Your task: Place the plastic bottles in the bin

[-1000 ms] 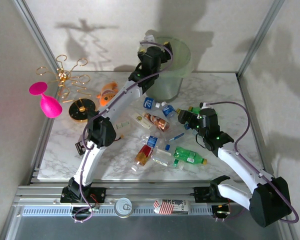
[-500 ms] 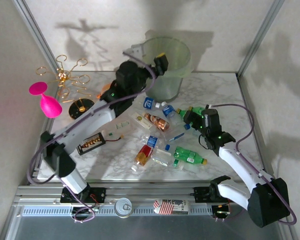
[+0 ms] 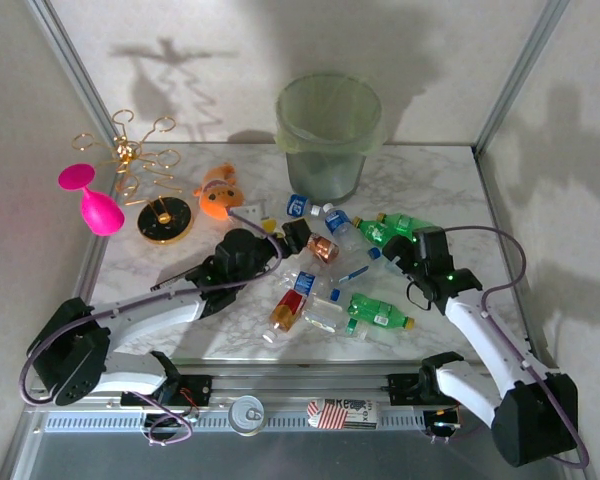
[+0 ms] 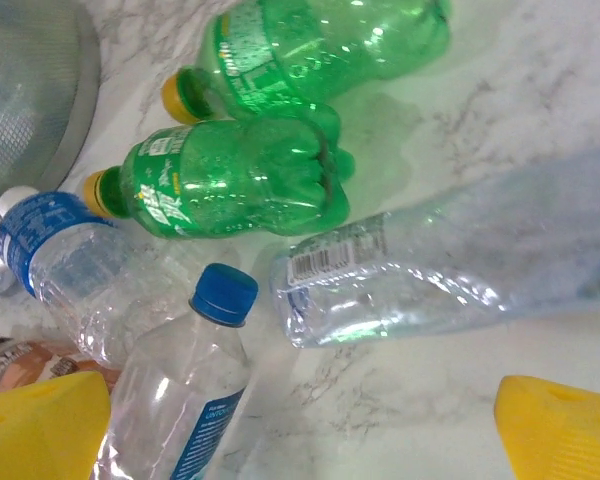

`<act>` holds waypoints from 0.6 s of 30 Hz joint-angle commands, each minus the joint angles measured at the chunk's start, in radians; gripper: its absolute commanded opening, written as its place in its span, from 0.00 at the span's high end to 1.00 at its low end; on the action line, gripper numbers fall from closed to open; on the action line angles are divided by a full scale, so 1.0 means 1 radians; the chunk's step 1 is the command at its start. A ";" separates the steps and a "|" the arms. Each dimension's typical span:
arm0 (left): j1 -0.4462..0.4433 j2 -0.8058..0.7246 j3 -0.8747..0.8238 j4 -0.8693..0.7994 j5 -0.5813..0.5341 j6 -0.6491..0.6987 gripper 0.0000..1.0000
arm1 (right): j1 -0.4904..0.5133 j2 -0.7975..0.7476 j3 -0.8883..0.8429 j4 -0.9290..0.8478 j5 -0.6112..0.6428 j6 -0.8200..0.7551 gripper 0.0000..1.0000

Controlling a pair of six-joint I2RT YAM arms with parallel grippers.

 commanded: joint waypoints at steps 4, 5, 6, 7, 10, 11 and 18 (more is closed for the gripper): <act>-0.008 -0.076 -0.089 0.059 -0.120 -0.083 0.00 | -0.099 0.003 0.004 -0.072 -0.103 0.189 0.01; -0.008 -0.086 -0.102 0.059 -0.150 -0.077 0.01 | -0.117 0.012 0.004 -0.065 -0.122 0.197 0.01; -0.008 -0.094 -0.113 0.060 -0.178 -0.067 0.00 | -0.133 0.023 0.004 -0.058 -0.134 0.211 0.01; -0.008 -0.100 -0.121 0.062 -0.200 -0.059 0.00 | -0.147 0.032 0.000 -0.050 -0.141 0.223 0.01; -0.008 -0.111 -0.127 0.064 -0.241 -0.033 0.00 | -0.201 0.058 -0.035 0.006 -0.203 0.271 0.01; -0.006 -0.115 -0.127 0.063 -0.247 -0.023 0.00 | -0.219 0.069 -0.047 0.033 -0.228 0.282 0.01; -0.006 -0.134 -0.148 0.035 -0.292 -0.010 0.00 | -0.343 0.186 -0.109 0.204 -0.374 0.326 0.01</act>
